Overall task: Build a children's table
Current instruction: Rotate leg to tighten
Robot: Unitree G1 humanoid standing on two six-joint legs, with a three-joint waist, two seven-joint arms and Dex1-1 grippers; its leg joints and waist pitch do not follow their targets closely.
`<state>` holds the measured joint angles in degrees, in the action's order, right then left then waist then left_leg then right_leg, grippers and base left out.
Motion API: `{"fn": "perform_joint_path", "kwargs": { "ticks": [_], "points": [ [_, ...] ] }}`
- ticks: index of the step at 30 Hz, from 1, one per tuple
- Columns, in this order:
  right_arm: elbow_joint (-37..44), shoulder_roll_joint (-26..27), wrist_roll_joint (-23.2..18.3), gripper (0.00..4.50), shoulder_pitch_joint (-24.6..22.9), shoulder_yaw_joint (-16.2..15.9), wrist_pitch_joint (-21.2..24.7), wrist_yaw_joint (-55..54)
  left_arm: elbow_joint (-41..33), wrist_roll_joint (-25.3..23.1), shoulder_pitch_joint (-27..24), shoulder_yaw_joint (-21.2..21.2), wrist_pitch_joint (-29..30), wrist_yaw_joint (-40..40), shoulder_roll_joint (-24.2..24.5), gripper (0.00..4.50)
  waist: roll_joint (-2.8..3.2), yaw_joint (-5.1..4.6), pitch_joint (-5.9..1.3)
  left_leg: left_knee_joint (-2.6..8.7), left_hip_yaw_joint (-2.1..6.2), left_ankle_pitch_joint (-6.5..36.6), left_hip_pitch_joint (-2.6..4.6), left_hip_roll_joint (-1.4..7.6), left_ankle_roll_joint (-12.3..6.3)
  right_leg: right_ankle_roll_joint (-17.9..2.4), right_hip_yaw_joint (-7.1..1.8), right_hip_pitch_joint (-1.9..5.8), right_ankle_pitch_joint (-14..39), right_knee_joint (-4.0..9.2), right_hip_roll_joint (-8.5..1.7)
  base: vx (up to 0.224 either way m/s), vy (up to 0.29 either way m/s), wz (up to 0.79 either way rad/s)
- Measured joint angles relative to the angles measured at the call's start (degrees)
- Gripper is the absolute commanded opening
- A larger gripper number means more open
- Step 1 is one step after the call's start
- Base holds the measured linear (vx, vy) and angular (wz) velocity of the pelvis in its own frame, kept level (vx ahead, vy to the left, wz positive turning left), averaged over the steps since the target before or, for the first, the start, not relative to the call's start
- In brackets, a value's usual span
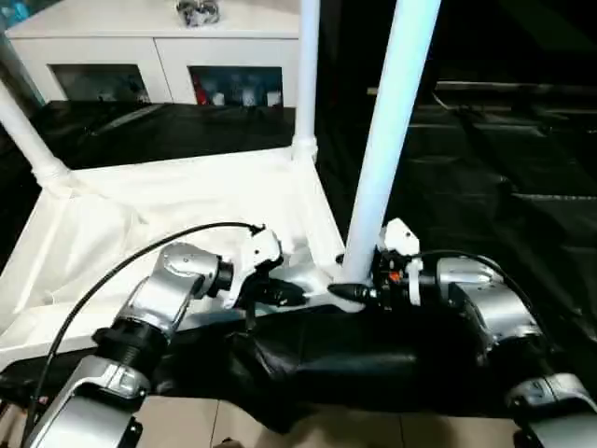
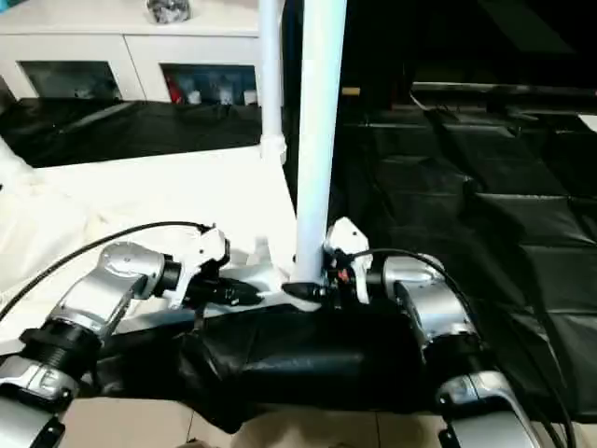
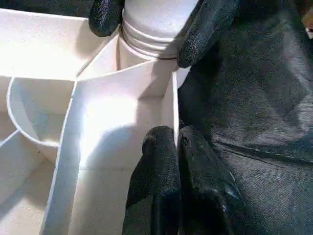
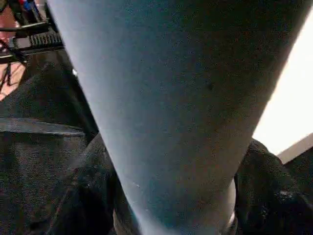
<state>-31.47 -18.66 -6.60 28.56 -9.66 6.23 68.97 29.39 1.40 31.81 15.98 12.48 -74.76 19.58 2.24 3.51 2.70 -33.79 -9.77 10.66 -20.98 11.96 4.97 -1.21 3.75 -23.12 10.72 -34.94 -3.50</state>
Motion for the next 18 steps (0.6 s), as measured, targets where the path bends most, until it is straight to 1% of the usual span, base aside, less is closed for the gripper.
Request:
{"fn": "perform_joint_path", "kwargs": {
  "ticks": [5, 7, 8, 11, 13, 15, 17, 18],
  "points": [
    [1.0, 0.2, 0.0, 2.69, -0.8, 0.4, 0.7, -0.6, -0.4, 0.0, -0.5, -0.4, 0.3, 0.8, -0.3, 0.0, -0.01, 0.06, 0.01, 0.0, 0.0, 0.0, -0.01, -0.01, 0.0, 0.0, 0.0, 0.0, 0.0, 0.0, -0.01, 0.0, 0.0, 0.0],
    [-0.2, 1.7, 0.0, 2.69, -0.8, 1.8, 0.6, -4.1, 0.4, -0.3, -0.3, -1.0, 0.6, 3.4, -1.3, 0.0, -0.01, 0.04, 0.01, -0.01, 0.0, 0.0, 0.02, -0.01, 0.01, 0.0, -0.01, 0.02, 0.0, -0.02, -0.01, 0.0, 0.0, 0.0],
    [-1.1, 2.9, 0.1, 2.69, -0.7, 3.0, 0.6, -7.0, 1.2, -0.9, 0.0, -1.6, 0.6, 5.3, -2.3, 0.0, -0.01, -0.01, 0.01, -0.02, 0.0, 0.0, 0.04, -0.02, 0.01, 0.0, -0.02, 0.03, 0.0, -0.04, -0.01, 0.0, 0.0, 0.0],
    [-6.5, 6.6, 2.2, 2.69, 2.8, 5.3, 0.2, -19.7, 4.8, -2.6, 2.6, -2.8, 1.4, 13.9, -5.6, 0.0, -0.01, -0.63, 0.01, -0.08, 0.07, 0.0, 0.13, -0.03, 0.03, 0.1, -0.07, 0.07, -0.1, -0.03, -0.02, 0.0, 0.0, 0.0],
    [-10.5, 9.6, 3.1, 2.69, 5.1, 7.2, -0.3, -29.5, 6.8, -3.4, 4.0, -3.8, 2.4, 19.7, -8.3, 0.0, -0.02, -1.19, 0.01, -0.1, 0.08, 0.0, 0.15, -0.06, 0.04, 0.1, -0.11, 0.08, -0.1, -0.01, -0.04, 0.0, 0.0, 0.0],
    [-13.2, 11.4, 3.5, 2.69, 7.0, 8.4, -0.4, -37.3, 7.9, -3.5, 4.9, -4.4, 3.2, 24.2, -10.6, 0.0, -0.02, -1.74, 0.0, -0.1, 0.05, 0.0, 0.08, -0.07, 0.04, 0.1, -0.15, 0.09, -0.1, 0.0, -0.05, 0.0, 0.0, 0.0],
    [-16.2, 13.5, 4.0, 2.69, 9.4, 9.9, -0.5, -45.2, 8.9, -3.7, 6.0, -4.9, 4.2, 28.4, -12.7, 0.0, -0.02, -1.95, 0.0, -0.08, 0.05, 0.0, 0.01, -0.06, 0.04, 0.0, -0.14, 0.07, -0.2, -0.01, -0.04, 0.0, 0.0, 0.0],
    [-17.3, 14.3, 4.0, 2.69, 10.2, 10.3, -0.8, -48.7, 9.4, -3.9, 6.6, -4.9, 4.7, 30.2, -13.6, 0.0, 0.0, -1.9, -0.01, -0.02, 0.05, 0.0, 0.01, -0.06, 0.04, 0.0, -0.13, 0.04, -0.1, 0.0, -0.04, 0.0, 0.0, 0.0]
  ]
}}
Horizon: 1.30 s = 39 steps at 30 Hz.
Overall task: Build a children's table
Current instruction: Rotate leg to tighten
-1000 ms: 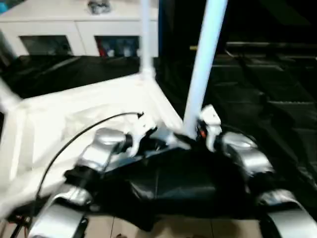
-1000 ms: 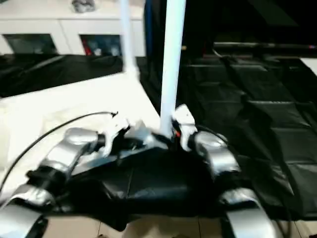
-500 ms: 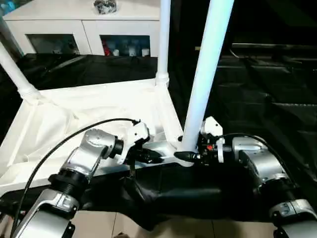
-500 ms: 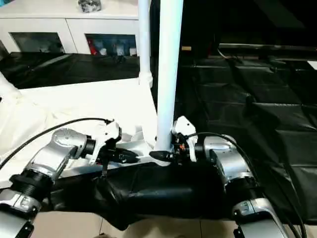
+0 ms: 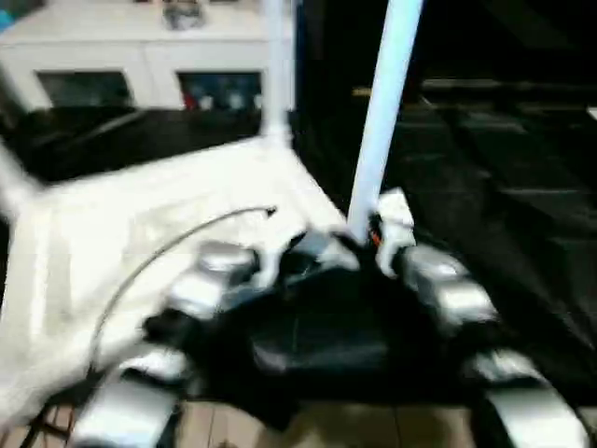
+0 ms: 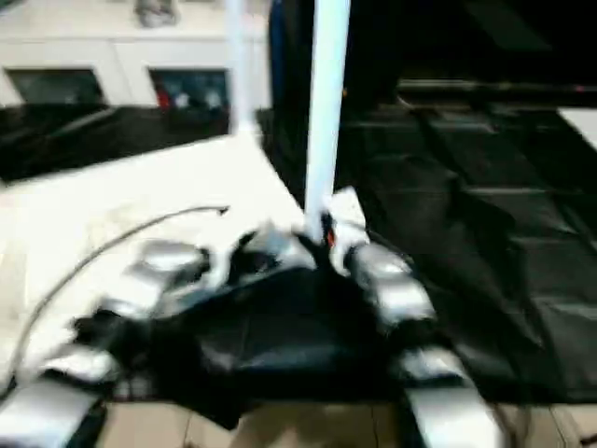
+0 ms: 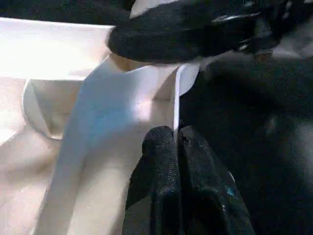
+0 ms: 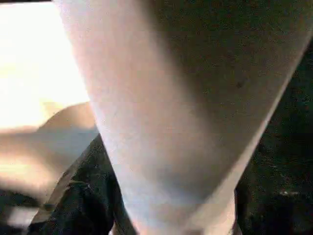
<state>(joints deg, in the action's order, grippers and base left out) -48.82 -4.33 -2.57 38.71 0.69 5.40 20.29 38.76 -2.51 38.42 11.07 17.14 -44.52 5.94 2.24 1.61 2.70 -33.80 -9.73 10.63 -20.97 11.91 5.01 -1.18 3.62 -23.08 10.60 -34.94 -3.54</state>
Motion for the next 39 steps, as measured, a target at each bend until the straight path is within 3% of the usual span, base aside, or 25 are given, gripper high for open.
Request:
{"fn": "perform_joint_path", "kwargs": {
  "ticks": [2, 5, 9, 16, 22, 27, 30, 31, 35, 39],
  "points": [
    [-2.3, 1.3, 0.1, 2.69, 1.3, 0.9, -1.3, -4.1, 0.6, -0.2, 0.6, -0.1, 0.0, 2.0, -0.9, 0.0, 0.0, 0.08, 0.0, 0.11, -0.01, 0.0, -0.04, 0.01, 0.0, 0.0, 0.02, -0.02, 0.1, 0.01, 0.02, 0.0, 0.0, 0.0],
    [-5.1, 1.6, 0.1, 3.39, 2.7, 1.7, -2.9, -5.1, 0.9, -0.6, 0.8, -0.2, 0.0, 3.1, -1.4, 0.0, 0.0, 0.15, 0.0, 0.16, -0.04, 0.0, -0.07, 0.01, -0.02, 0.0, 0.05, -0.03, 0.1, 0.04, 0.02, 0.0, 0.0, 0.0],
    [-6.4, 1.7, 0.4, 3.64, 2.9, 1.7, -4.8, -3.3, 0.9, -0.6, 0.7, 0.0, -0.3, 2.1, -0.9, 0.0, -0.03, -0.04, 0.01, 0.14, -0.04, 0.0, -0.06, 0.02, -0.03, 0.0, 0.04, -0.03, 0.1, 0.04, 0.02, 0.0, 0.0, 0.0],
    [-5.7, -1.5, 0.8, 3.64, 1.1, -1.2, -8.9, 10.5, -2.7, 0.1, -1.8, 0.8, -1.4, -5.0, 3.1, 0.0, -0.02, -0.31, 0.03, 0.24, -0.05, 0.0, -0.1, 0.06, -0.03, -0.1, 0.08, -0.1, 0.2, 0.03, 0.07, 0.0, 0.0, 0.0],
    [1.8, -8.0, -0.4, 3.64, -3.8, -5.4, -9.0, 29.3, -4.9, 1.2, -4.1, 2.4, -4.6, -14.3, 7.2, 0.0, -0.03, 0.59, 0.03, 0.09, -0.08, -0.1, -0.06, 0.07, -0.35, -0.1, 0.13, -0.08, 0.2, -0.01, 0.05, 0.0, 0.0, 0.0],
    [9.1, -12.0, -3.6, 3.64, -7.8, -8.3, -5.8, 44.1, -8.7, 3.4, -6.8, 3.9, -4.6, -23.8, 11.3, 0.0, -0.04, 1.46, 0.04, 0.05, -0.08, 0.0, -0.02, 0.08, -0.17, -0.1, 0.14, -0.06, 0.2, -0.04, 0.05, 0.0, 0.0, 0.0],
    [11.3, -12.7, -4.1, 3.64, -8.9, -9.3, -5.4, 47.3, -10.1, 3.9, -7.3, 4.5, -4.1, -26.5, 12.6, 0.0, -0.04, 1.76, 0.04, 0.04, -0.07, -0.1, -0.01, 0.08, -0.16, -0.1, 0.13, -0.06, 0.2, -0.04, 0.05, 0.0, 0.0, 0.0],
    [13.0, -13.2, -4.1, 3.4, -9.8, -9.9, -4.9, 48.8, -10.6, 4.0, -7.6, 4.8, -4.1, -27.9, 13.3, 0.0, -0.04, 1.84, 0.04, 0.04, -0.07, 0.0, -0.02, 0.07, -0.16, -0.1, 0.13, -0.06, 0.2, -0.03, 0.04, 0.0, 0.0, 0.0],
    [14.4, -13.5, -4.2, 3.27, -10.0, -10.2, -3.0, 49.9, -10.9, 4.1, -7.7, 5.0, -4.1, -29.3, 13.9, 0.0, -0.04, 1.92, 0.04, 0.04, -0.06, -0.1, -0.02, 0.07, -0.15, -0.1, 0.13, -0.05, 0.2, -0.04, 0.04, 0.0, 0.0, 0.0],
    [15.1, -13.6, -4.5, 2.85, -10.0, -10.2, -1.0, 50.1, -11.3, 4.1, -8.0, 5.0, -3.8, -29.7, 14.0, 0.0, -0.04, 1.93, 0.04, 0.05, -0.05, 0.0, -0.02, 0.06, -0.15, -0.1, 0.13, -0.05, 0.2, -0.03, 0.04, 0.0, 0.0, 0.0]
  ]
}}
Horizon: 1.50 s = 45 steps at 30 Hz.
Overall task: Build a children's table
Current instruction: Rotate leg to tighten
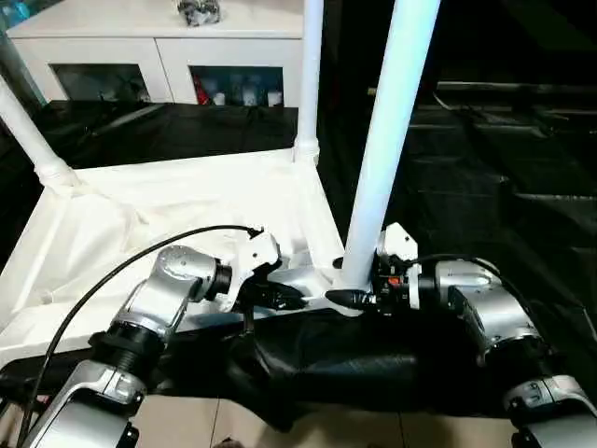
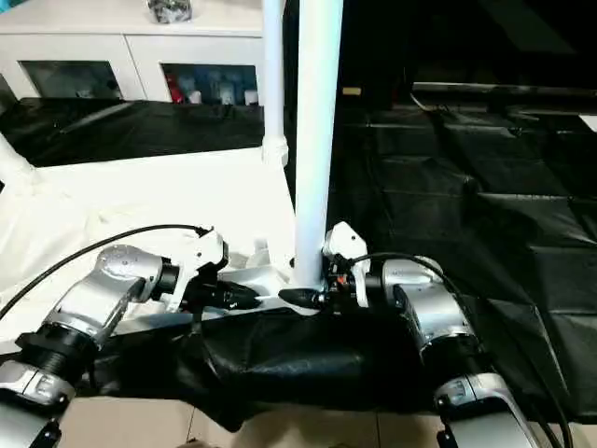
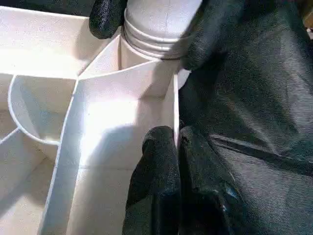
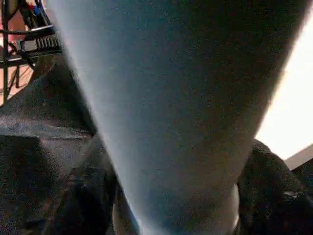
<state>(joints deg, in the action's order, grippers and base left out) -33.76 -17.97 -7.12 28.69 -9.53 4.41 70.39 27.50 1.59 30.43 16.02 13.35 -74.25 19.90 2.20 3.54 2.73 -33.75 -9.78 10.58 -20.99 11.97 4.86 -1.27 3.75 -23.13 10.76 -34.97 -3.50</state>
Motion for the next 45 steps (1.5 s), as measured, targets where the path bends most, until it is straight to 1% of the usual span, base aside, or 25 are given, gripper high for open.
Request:
{"fn": "perform_joint_path", "kwargs": {
  "ticks": [2, 6, 8, 10, 12, 15, 18, 21, 27, 30, 32, 33, 34, 36, 38, 43, 45],
  "points": [
    [0.1, 0.0, 0.0, 2.72, 0.0, 0.0, 0.2, 0.0, -0.1, 0.0, -0.1, -0.1, 0.1, 0.3, -0.1, 0.0, 0.0, 0.0, 0.0, 0.0, 0.0, 0.0, 0.0, 0.0, 0.0, 0.0, 0.0, 0.0, 0.0, 0.01, 0.0, 0.0, 0.0, 0.0],
    [0.1, 0.4, 0.1, 2.68, 0.0, 1.0, 1.6, -2.6, 0.0, -0.2, -0.1, -0.6, 0.5, 3.0, -1.1, 0.0, 0.0, 0.02, 0.0, -0.02, 0.0, 0.0, 0.03, -0.02, 0.0, 0.0, -0.03, 0.05, 0.0, -0.01, -0.02, 0.0, 0.0, 0.0],
    [-0.7, 2.0, 0.8, 2.67, 0.2, 2.6, 2.4, -7.7, 1.3, -0.7, 0.2, -1.8, 0.9, 6.5, -2.8, 0.0, 0.0, -0.14, 0.0, -0.08, 0.0, 0.0, 0.09, -0.03, 0.01, 0.0, -0.05, 0.11, 0.0, -0.04, -0.01, 0.0, 0.0, 0.0],
    [-2.8, 3.9, 1.7, 2.67, 1.4, 4.2, 2.3, -14.2, 3.4, -1.7, 1.8, -2.5, 1.6, 10.4, -4.6, 0.0, -0.05, -0.4, 0.0, -0.11, 0.04, 0.0, 0.13, -0.03, 0.01, 0.1, -0.06, 0.12, -0.1, -0.02, -0.02, 0.0, 0.0, 0.0],
    [-8.6, 7.5, 3.5, 2.66, 5.1, 6.4, 1.2, -26.8, 7.0, -3.0, 4.4, -3.7, 2.4, 17.8, -8.1, 0.0, -0.04, -1.15, 0.0, -0.13, 0.08, 0.0, 0.15, -0.06, 0.05, 0.3, -0.11, 0.09, 0.0, 0.03, -0.04, 0.0, 0.0, 0.0],
    [-12.5, 9.9, 3.4, 2.66, 7.4, 8.2, 0.6, -36.0, 8.4, -3.5, 5.7, -4.2, 3.3, 23.3, -10.9, 0.0, -0.03, -1.84, 0.0, -0.12, 0.06, 0.0, 0.06, -0.08, 0.05, 0.2, -0.14, 0.13, -0.1, 0.03, -0.06, 0.0, 0.0, 0.0],
    [-16.9, 13.1, 3.1, 2.66, 11.0, 11.5, 1.4, -46.2, 10.6, -4.1, 7.7, -4.9, 4.1, 29.0, -13.7, 0.0, -0.02, -1.85, -0.01, -0.08, 0.07, 0.0, 0.02, -0.05, 0.04, 0.0, -0.07, 0.04, -0.2, 0.02, -0.02, 0.0, 0.0, 0.0],
    [-18.1, 13.8, 3.2, 2.66, 11.9, 11.8, 0.5, -49.3, 11.1, -4.3, 8.3, -4.9, 4.1, 30.9, -14.4, 0.0, -0.02, -1.74, -0.01, 0.04, 0.06, 0.0, -0.04, -0.04, 0.03, 0.1, -0.05, 0.01, -0.1, 0.09, -0.02, 0.0, 0.0, 0.0],
    [-18.2, 13.8, 3.2, 2.66, 11.9, 11.8, 0.4, -49.5, 11.1, -4.3, 8.3, -4.8, 4.1, 31.1, -14.4, 0.0, -0.02, -1.71, -0.01, 0.05, 0.02, 0.0, -0.01, -0.04, 0.02, 0.1, -0.05, 0.01, -0.1, 0.11, -0.02, 0.0, 0.0, 0.0],
    [-18.9, 14.0, 3.4, 2.66, 11.9, 11.8, -1.2, -49.7, 11.2, -4.3, 8.3, -4.8, 4.0, 30.6, -14.4, 0.0, -0.01, -1.75, -0.01, 0.04, 0.04, 0.0, -0.01, -0.05, 0.02, 0.1, -0.05, 0.02, -0.1, 0.11, -0.03, 0.0, 0.0, 0.0],
    [-18.8, 13.1, 3.5, 2.66, 11.6, 11.2, -2.0, -44.8, 9.9, -4.3, 7.5, -4.4, 3.9, 27.5, -12.9, 0.0, -0.03, -1.98, 0.0, 0.08, 0.05, 0.0, -0.06, -0.03, 0.03, 0.1, -0.07, -0.01, -0.1, 0.11, -0.02, 0.0, 0.0, 0.0],
    [-18.0, 12.1, 3.3, 2.66, 10.7, 10.7, -2.4, -40.1, 8.6, -3.9, 6.4, -4.3, 3.6, 24.9, -11.6, 0.0, -0.03, -2.03, 0.01, 0.15, 0.05, 0.0, -0.11, -0.02, 0.02, 0.1, -0.06, -0.01, -0.1, 0.12, -0.01, 0.0, 0.0, 0.0],
    [-17.8, 11.8, 3.3, 2.66, 10.4, 10.7, -2.7, -38.3, 8.2, -3.9, 6.1, -4.3, 3.4, 24.0, -11.2, 0.0, -0.03, -1.98, 0.01, 0.16, 0.05, 0.0, -0.11, 0.0, 0.02, 0.0, -0.05, -0.01, -0.1, 0.11, 0.01, 0.0, 0.0, 0.0],
    [-14.2, 9.2, 3.0, 2.66, 8.1, 8.7, -2.7, -30.5, 6.8, -3.3, 5.3, -3.7, 3.1, 19.6, -9.3, 0.0, -0.01, -1.62, 0.02, 0.17, 0.03, 0.0, -0.07, 0.0, 0.01, 0.0, 0.07, -0.07, 0.0, 0.12, 0.01, 0.0, 0.0, 0.0],
    [-11.8, 7.5, 2.7, 2.66, 6.4, 7.6, -2.7, -25.1, 6.4, -2.4, 4.6, -3.4, 2.5, 16.5, -8.0, 0.0, 0.01, -1.41, 0.03, 0.15, 0.0, -0.2, -0.08, 0.01, -0.26, 0.0, 0.07, -0.07, 0.0, 0.11, 0.01, 0.0, 0.0, 0.0],
    [-9.1, 5.1, 2.3, 2.66, 4.7, 5.0, -2.9, -18.6, 5.7, -1.8, 3.9, -2.3, 1.4, 11.9, -5.6, 0.0, 0.04, -1.22, 0.04, -0.02, 0.0, -0.1, -0.04, -0.01, -0.03, 0.0, 0.03, -0.03, -0.1, 0.03, -0.02, 0.0, 0.0, 0.0],
    [-9.1, 4.7, 2.1, 2.66, 4.7, 4.6, -3.1, -17.2, 5.4, -1.7, 3.9, -2.0, 1.3, 11.0, -5.1, 0.0, 0.05, -1.24, 0.05, -0.03, 0.02, -0.1, -0.04, -0.01, -0.02, 0.0, 0.02, -0.03, -0.1, 0.03, -0.02, 0.0, 0.0, 0.0]
  ]
}}
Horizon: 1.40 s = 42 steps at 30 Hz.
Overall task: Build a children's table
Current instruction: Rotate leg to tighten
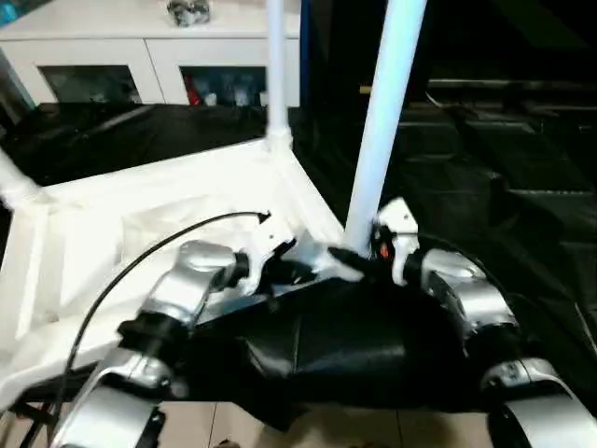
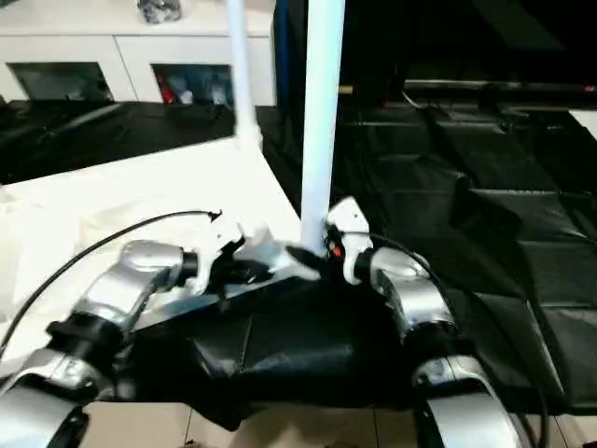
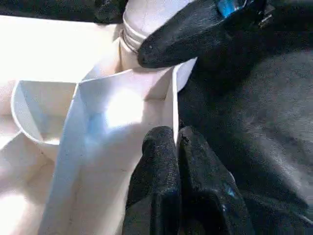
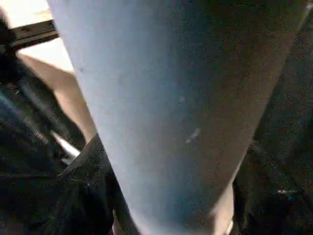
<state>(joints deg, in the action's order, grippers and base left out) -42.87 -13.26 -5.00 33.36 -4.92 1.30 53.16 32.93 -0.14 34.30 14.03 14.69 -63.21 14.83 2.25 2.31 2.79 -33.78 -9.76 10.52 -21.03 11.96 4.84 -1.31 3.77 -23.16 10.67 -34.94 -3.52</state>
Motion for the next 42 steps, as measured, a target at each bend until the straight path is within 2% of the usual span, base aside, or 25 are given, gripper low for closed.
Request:
{"fn": "perform_joint_path", "kwargs": {
  "ticks": [1, 4, 7, 10, 13, 20, 24, 25, 27, 34, 36, 42],
  "points": [
    [0.0, -0.1, 0.0, 3.21, 0.0, 0.0, 0.0, 0.5, -0.1, 0.0, 0.0, 0.0, 0.0, -0.2, 0.1, 0.0, 0.02, 0.0, 0.01, 0.0, 0.0, 0.0, 0.0, 0.0, 0.0, 0.0, 0.0, 0.0, 0.0, 0.0, 0.0, 0.0, 0.0, 0.0],
    [0.2, -0.1, -0.1, 3.35, 0.0, 0.3, 0.5, 1.3, -0.3, 0.0, -0.1, 0.0, 0.0, -0.6, 0.1, 0.0, 0.03, 0.02, 0.02, 0.02, 0.01, 0.0, -0.02, 0.0, 0.0, 0.0, 0.01, 0.0, 0.0, 0.01, 0.01, 0.0, 0.0, 0.0],
    [1.3, 0.1, -0.4, 3.76, -0.1, 0.5, 1.6, 1.7, -0.8, 0.0, -0.2, 0.0, 0.0, -0.8, 0.1, 0.0, 0.1, 0.24, 0.06, 0.03, 0.0, 0.0, -0.05, 0.0, 0.0, 0.0, 0.02, -0.02, 0.0, 0.02, 0.0, 0.0, 0.0, 0.0],
    [1.8, 0.3, -1.0, 3.86, -0.2, 0.5, 2.2, 2.3, -0.8, 0.1, -0.1, 0.0, 0.0, -0.8, 0.1, 0.0, 0.12, 0.29, 0.07, 0.03, 0.0, 0.0, -0.04, 0.0, 0.0, 0.0, 0.02, -0.02, 0.0, 0.02, 0.01, 0.0, 0.0, 0.0],
    [1.8, 0.4, -1.3, 4.26, -0.3, 0.4, 2.1, 2.4, -0.8, 0.2, -0.2, 0.0, 0.0, -0.8, 0.1, 0.0, 0.13, 0.29, 0.08, 0.03, 0.0, 0.0, -0.04, 0.0, 0.0, 0.0, 0.02, -0.02, 0.0, 0.01, 0.01, 0.0, 0.0, 0.0],
    [5.8, -2.2, -0.9, 4.26, -2.7, -2.3, 0.5, 8.9, -3.5, 0.6, -1.9, 0.5, 0.0, -4.8, 2.0, 0.0, 0.14, 0.59, 0.08, 0.1, -0.01, 0.0, -0.05, 0.01, 0.0, 0.0, 0.04, -0.03, 0.0, 0.05, 0.01, 0.0, 0.0, 0.0],
    [9.1, -4.0, -1.3, 3.91, -4.3, -3.7, 2.1, 13.6, -4.8, 0.6, -2.3, 1.8, -0.2, -8.2, 3.7, 0.0, 0.15, 1.27, 0.09, 0.04, 0.0, 0.0, -0.03, 0.01, 0.0, 0.0, 0.04, -0.01, 0.0, 0.01, 0.01, 0.0, 0.0, 0.0],
    [9.1, -4.1, -1.4, 3.91, -4.3, -3.9, 2.3, 14.1, -4.8, 0.6, -2.3, 1.9, -0.2, -8.6, 3.9, 0.0, 0.15, 1.29, 0.09, 0.02, 0.0, 0.0, -0.03, 0.01, 0.0, 0.0, 0.03, 0.0, 0.0, 0.01, 0.0, 0.0, 0.0, 0.0],
    [10.3, -4.9, -1.4, 3.58, -4.5, -4.6, 3.1, 15.5, -5.1, 0.6, -2.4, 2.6, -0.8, -9.6, 4.6, 0.0, 0.15, 1.32, 0.09, -0.01, 0.0, 0.0, -0.02, 0.0, 0.0, 0.0, 0.0, 0.03, 0.0, 0.0, 0.0, 0.0, 0.0, 0.0],
    [11.4, -5.4, -1.5, 3.07, -5.0, -4.7, 4.6, 16.3, -5.5, 0.6, -2.8, 2.6, -1.0, -11.0, 4.9, 0.0, 0.15, 1.4, 0.08, -0.01, 0.01, 0.0, -0.04, 0.0, 0.0, 0.0, 0.0, 0.04, 0.0, 0.0, 0.0, 0.0, 0.0, 0.0],
    [11.5, -5.4, -1.6, 2.77, -5.0, -4.7, 4.9, 16.3, -5.7, 0.6, -3.0, 2.6, -1.0, -11.0, 4.9, 0.0, 0.15, 1.41, 0.08, -0.01, 0.0, 0.0, -0.04, 0.0, 0.0, 0.0, 0.0, 0.04, 0.0, 0.0, 0.0, 0.0, 0.0, 0.0],
    [11.9, -5.4, -1.6, 2.65, -5.2, -4.6, 5.5, 16.2, -5.7, 0.6, -3.0, 2.6, -1.0, -11.0, 4.9, 0.0, 0.15, 1.43, 0.08, -0.01, 0.01, 0.0, -0.03, -0.01, 0.0, 0.0, 0.0, 0.05, 0.0, 0.0, 0.0, 0.0, 0.0, 0.0]
  ]
}}
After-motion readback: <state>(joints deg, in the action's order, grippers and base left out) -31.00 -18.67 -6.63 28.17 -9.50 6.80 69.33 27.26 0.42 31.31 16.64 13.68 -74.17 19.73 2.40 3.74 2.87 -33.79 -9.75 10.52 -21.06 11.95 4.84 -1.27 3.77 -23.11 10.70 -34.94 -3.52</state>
